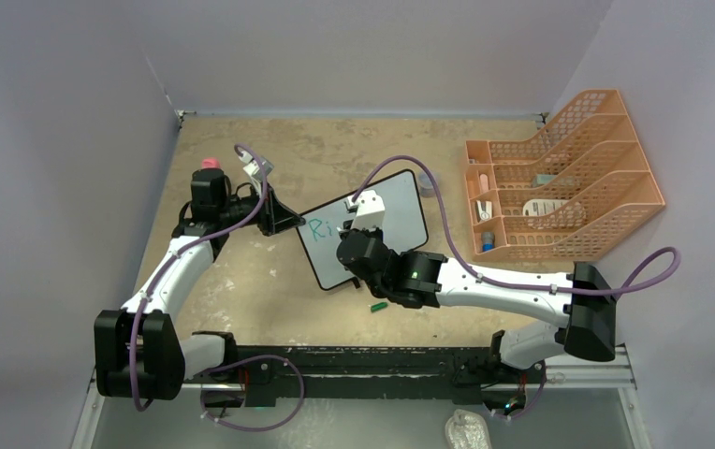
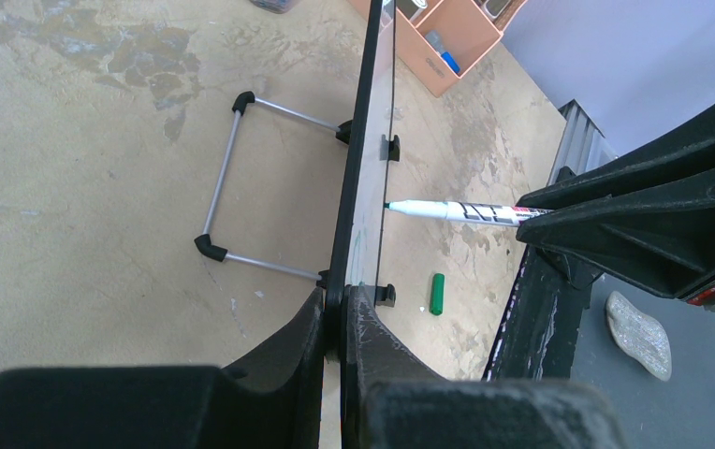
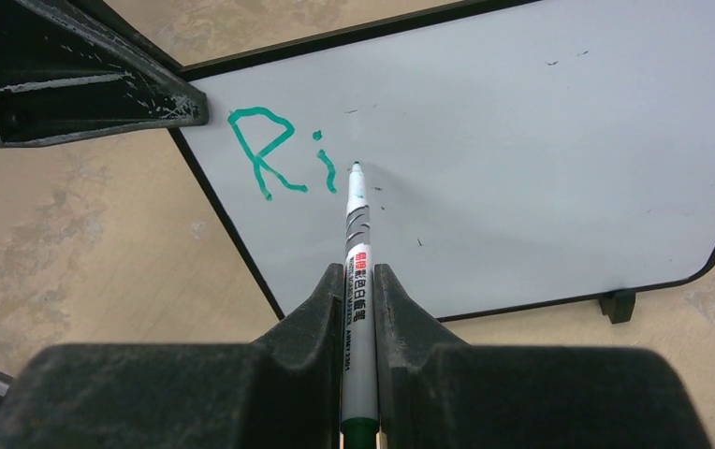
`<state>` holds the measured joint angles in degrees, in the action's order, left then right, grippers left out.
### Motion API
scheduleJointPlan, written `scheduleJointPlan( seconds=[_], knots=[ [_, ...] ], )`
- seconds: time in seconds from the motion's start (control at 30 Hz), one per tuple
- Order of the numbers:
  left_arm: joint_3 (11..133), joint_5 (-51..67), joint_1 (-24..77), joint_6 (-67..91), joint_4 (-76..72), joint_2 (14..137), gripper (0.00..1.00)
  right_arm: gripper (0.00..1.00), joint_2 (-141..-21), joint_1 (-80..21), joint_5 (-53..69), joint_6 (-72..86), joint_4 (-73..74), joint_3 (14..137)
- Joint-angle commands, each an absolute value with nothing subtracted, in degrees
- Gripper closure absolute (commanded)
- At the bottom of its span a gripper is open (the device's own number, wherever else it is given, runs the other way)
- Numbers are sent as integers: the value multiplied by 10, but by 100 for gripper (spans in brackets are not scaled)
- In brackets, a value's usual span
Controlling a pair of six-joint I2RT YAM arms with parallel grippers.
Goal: Write a sentence on the whiteboard
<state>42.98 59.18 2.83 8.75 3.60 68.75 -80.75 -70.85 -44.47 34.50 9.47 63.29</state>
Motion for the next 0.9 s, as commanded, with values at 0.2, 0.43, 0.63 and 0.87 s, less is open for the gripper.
scheduleJointPlan(
  seconds=[0.2, 0.43, 0.63, 0.87],
  knots=[
    [450, 588, 31, 74, 32, 688, 100, 100, -799, -707, -480, 350, 67, 633],
    [450, 589, 31, 75, 32, 689, 100, 100, -799, -707, -481, 347, 64, 635],
    [450, 589, 31, 75, 31, 689, 100, 100, -803, -707, -481, 344, 62, 635],
    [448, 589, 31, 75, 31, 689, 100, 100, -805, -707, -482, 341, 60, 636]
  ],
)
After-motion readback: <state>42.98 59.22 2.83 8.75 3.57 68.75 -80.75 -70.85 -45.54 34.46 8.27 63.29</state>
